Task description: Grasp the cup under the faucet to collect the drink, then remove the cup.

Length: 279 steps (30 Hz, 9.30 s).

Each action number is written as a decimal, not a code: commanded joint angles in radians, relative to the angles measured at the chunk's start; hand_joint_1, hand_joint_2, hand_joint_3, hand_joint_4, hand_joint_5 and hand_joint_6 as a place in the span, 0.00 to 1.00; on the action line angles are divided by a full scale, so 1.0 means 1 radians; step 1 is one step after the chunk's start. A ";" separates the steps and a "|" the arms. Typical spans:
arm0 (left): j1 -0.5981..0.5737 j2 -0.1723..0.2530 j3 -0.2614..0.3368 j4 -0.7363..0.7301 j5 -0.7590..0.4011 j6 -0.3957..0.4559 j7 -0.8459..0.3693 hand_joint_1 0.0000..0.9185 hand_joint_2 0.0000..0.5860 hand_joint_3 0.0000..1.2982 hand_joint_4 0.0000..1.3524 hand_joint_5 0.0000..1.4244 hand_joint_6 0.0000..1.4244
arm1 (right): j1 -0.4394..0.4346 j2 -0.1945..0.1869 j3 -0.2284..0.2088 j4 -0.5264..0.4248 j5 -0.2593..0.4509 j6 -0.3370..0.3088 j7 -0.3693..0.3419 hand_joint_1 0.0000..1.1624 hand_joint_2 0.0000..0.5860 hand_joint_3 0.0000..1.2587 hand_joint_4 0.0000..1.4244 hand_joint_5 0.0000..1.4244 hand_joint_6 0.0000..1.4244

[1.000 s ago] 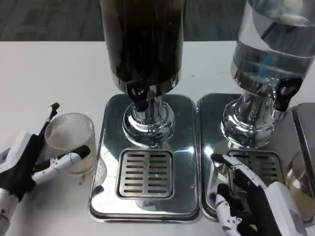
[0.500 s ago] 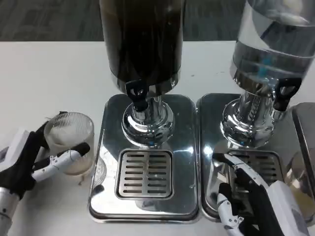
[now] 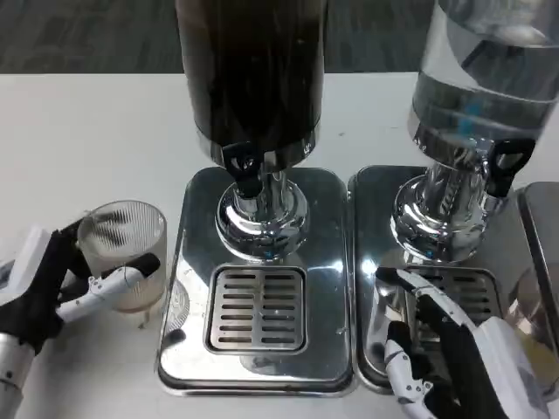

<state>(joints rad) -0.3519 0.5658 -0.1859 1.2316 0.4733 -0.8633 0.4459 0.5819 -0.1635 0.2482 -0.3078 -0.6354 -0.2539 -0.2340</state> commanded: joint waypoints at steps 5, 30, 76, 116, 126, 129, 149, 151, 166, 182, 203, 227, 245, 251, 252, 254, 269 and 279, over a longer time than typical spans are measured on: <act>0.021 -0.006 -0.003 -0.009 0.008 -0.027 0.037 0.22 0.37 0.29 0.34 0.55 0.62 | 0.001 -0.004 -0.009 -0.018 0.020 0.007 0.015 0.36 1.00 0.18 0.12 0.11 0.19; 0.119 0.035 0.058 -0.152 -0.005 -0.193 0.073 0.22 0.36 0.29 0.35 0.54 0.62 | -0.002 -0.004 -0.003 -0.017 0.034 -0.006 0.019 0.36 1.00 0.17 0.12 0.11 0.19; -0.051 -0.074 -0.105 -0.105 0.076 -0.109 -0.166 0.19 0.36 0.25 0.29 0.45 0.46 | 0.017 0.040 0.003 -0.010 0.025 0.000 -0.031 0.36 1.00 0.18 0.12 0.12 0.19; -0.026 -0.023 -0.146 -0.220 0.090 -0.113 -0.232 0.01 0.18 0.07 0.00 0.05 0.08 | 0.018 0.038 0.012 -0.019 0.036 0.013 -0.015 0.35 1.00 0.18 0.12 0.14 0.19; 0.002 0.001 -0.145 -0.268 0.126 -0.085 -0.188 0.00 0.13 0.03 0.00 0.01 0.05 | 0.027 0.034 0.009 -0.025 0.042 0.009 -0.014 0.35 1.00 0.18 0.12 0.14 0.19; 0.008 0.007 -0.139 -0.280 0.131 -0.080 -0.176 0.00 0.13 0.01 0.00 0.00 0.03 | 0.030 0.034 0.007 -0.027 0.046 0.009 -0.014 0.35 1.00 0.18 0.12 0.14 0.19; 0.126 0.101 -0.049 -0.528 0.075 -0.021 -0.247 0.00 0.12 0.02 0.00 0.03 0.05 | 0.002 0.044 0.007 -0.006 0.053 0.004 -0.022 0.35 1.00 0.19 0.12 0.15 0.20; 0.147 0.114 -0.033 -0.557 0.050 -0.016 -0.273 0.00 0.13 0.03 0.00 0.04 0.06 | -0.006 0.046 0.009 -0.002 0.056 0.004 -0.021 0.35 1.00 0.19 0.12 0.15 0.20; 0.277 0.135 0.091 -0.729 -0.029 0.001 -0.343 0.00 0.13 0.05 0.02 0.07 0.10 | -0.023 0.048 0.009 0.011 0.064 0.003 -0.024 0.35 1.00 0.19 0.13 0.15 0.20; 0.279 0.140 0.188 -0.843 -0.651 -0.056 -0.735 0.00 0.18 0.21 0.19 0.24 0.19 | -0.047 0.042 0.011 0.032 0.071 -0.002 -0.017 0.35 1.00 0.20 0.13 0.15 0.20; 0.087 0.052 0.336 -0.913 -1.162 0.717 -1.471 0.00 0.09 0.16 0.09 0.14 0.10 | -0.079 0.050 0.015 0.066 0.074 -0.007 -0.038 0.35 1.00 0.20 0.13 0.15 0.20; 0.020 -0.034 0.304 -0.977 -1.007 0.800 -1.611 0.00 0.08 0.14 0.08 0.12 0.09 | -0.071 0.057 0.021 0.079 0.075 -0.008 -0.082 0.35 1.00 0.20 0.13 0.15 0.20; 0.105 -0.026 0.310 -1.061 -0.880 0.516 -1.583 0.00 0.10 0.15 0.08 0.11 0.07 | -0.078 0.048 0.020 0.076 0.076 0.002 -0.065 0.35 1.00 0.20 0.13 0.15 0.20; 0.130 -0.023 0.306 -1.080 -0.876 0.468 -1.574 0.00 0.10 0.15 0.08 0.11 0.06 | -0.077 0.041 0.018 0.072 0.079 0.002 -0.059 0.35 1.00 0.20 0.13 0.15 0.20; 0.134 -0.022 0.305 -1.084 -0.878 0.463 -1.575 0.00 0.10 0.15 0.08 0.11 0.06 | -0.078 0.040 0.017 0.072 0.080 0.001 -0.058 0.35 1.00 0.20 0.13 0.15 0.20; 0.138 -0.022 0.303 -1.090 -0.882 0.460 -1.575 0.00 0.10 0.15 0.08 0.11 0.05 | -0.079 0.039 0.016 0.071 0.082 0.001 -0.054 0.35 1.00 0.20 0.13 0.15 0.20; 0.170 -0.019 0.288 -1.119 -0.874 0.450 -1.550 0.00 0.10 0.16 0.09 0.12 0.06 | -0.125 0.007 -0.005 0.058 0.120 -0.031 0.008 0.37 0.96 0.19 0.13 0.15 0.20; 0.178 -0.018 0.283 -1.130 -0.879 0.450 -1.543 0.00 0.11 0.16 0.09 0.12 0.06 | -0.142 -0.006 -0.013 0.049 0.210 -0.035 0.082 0.49 0.58 0.14 0.13 0.16 0.20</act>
<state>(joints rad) -0.1950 0.5405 0.1221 0.1267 -0.4148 -0.3934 -1.0663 0.4507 -0.1661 0.2403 -0.2439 -0.4443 -0.2713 -0.1701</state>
